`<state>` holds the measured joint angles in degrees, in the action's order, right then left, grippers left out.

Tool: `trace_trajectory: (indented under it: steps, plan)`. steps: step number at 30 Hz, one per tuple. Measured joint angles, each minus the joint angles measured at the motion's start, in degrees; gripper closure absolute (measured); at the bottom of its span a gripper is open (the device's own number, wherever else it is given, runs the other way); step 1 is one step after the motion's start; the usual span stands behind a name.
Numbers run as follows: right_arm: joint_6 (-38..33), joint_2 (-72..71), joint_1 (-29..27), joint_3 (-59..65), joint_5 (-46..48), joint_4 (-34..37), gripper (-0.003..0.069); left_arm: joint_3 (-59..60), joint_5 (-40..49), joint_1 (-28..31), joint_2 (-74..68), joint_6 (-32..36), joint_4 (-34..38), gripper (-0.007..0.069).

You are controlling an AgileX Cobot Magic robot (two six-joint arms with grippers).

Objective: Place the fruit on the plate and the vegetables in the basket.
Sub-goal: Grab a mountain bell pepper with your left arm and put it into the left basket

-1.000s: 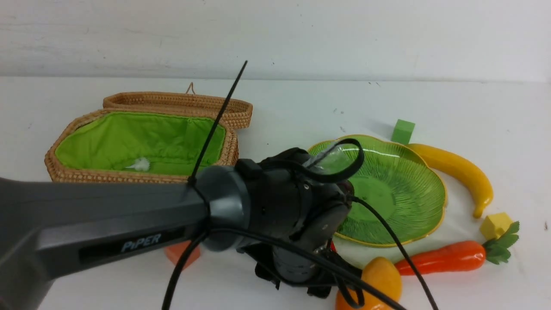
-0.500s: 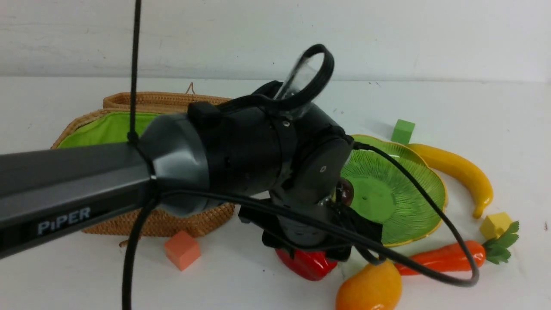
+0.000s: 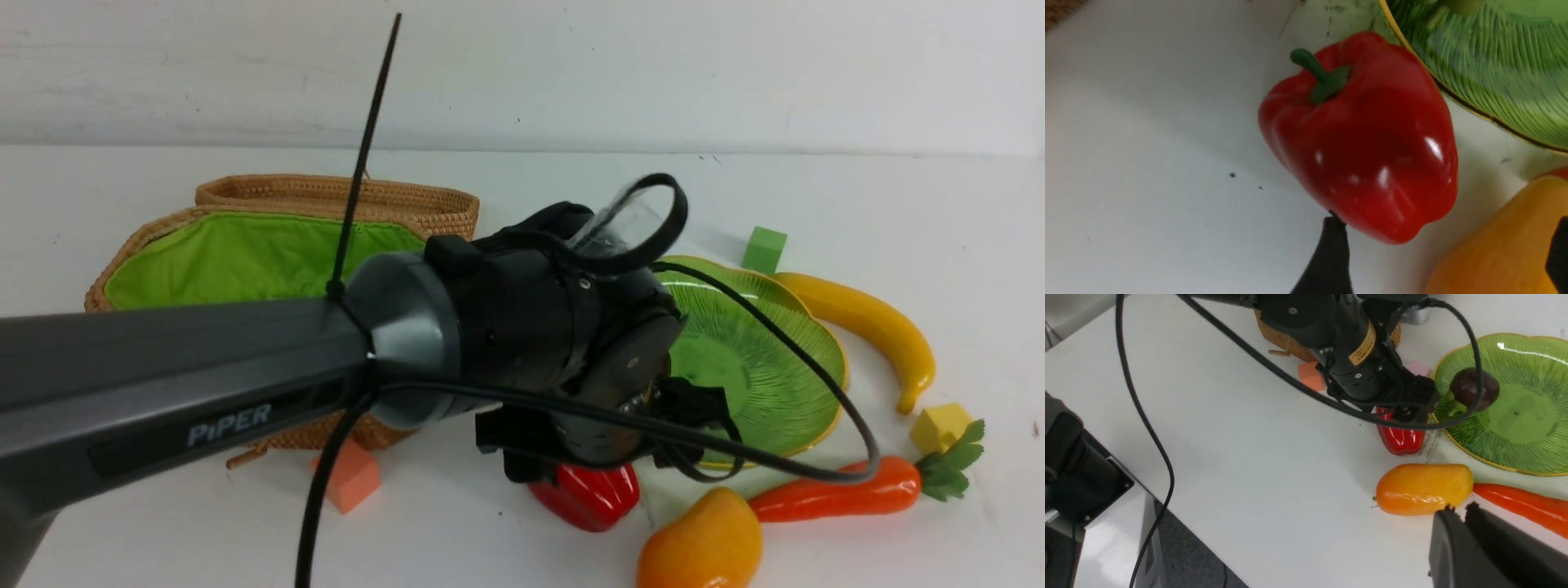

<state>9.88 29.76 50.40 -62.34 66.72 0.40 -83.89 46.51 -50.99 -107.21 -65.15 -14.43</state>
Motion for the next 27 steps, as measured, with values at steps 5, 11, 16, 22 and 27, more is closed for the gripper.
trace_trajectory:
  steps: [5,11,16,22,27]
  plan:
    - [-1.82,0.0,0.0,0.0,0.0,1.79,0.0605,0.0,1.75,0.0,0.0,-2.14,-2.32,-0.0012]
    - [-2.43,0.0,0.0,0.0,0.0,2.07,0.0605,0.0,1.42,0.0,-0.36,-5.34,-3.29,-0.0003]
    - [-2.45,0.0,0.0,0.0,0.0,2.07,0.0605,0.0,1.34,0.0,-0.5,-4.42,-3.19,0.0012]
    - [-3.34,0.0,0.0,0.0,0.0,2.07,0.0605,0.0,0.61,0.0,-0.66,-4.31,-1.32,0.003]
    - [-3.78,0.0,0.0,0.0,-0.31,2.07,0.0605,-0.11,0.43,0.0,-2.94,-8.08,1.11,0.0032]
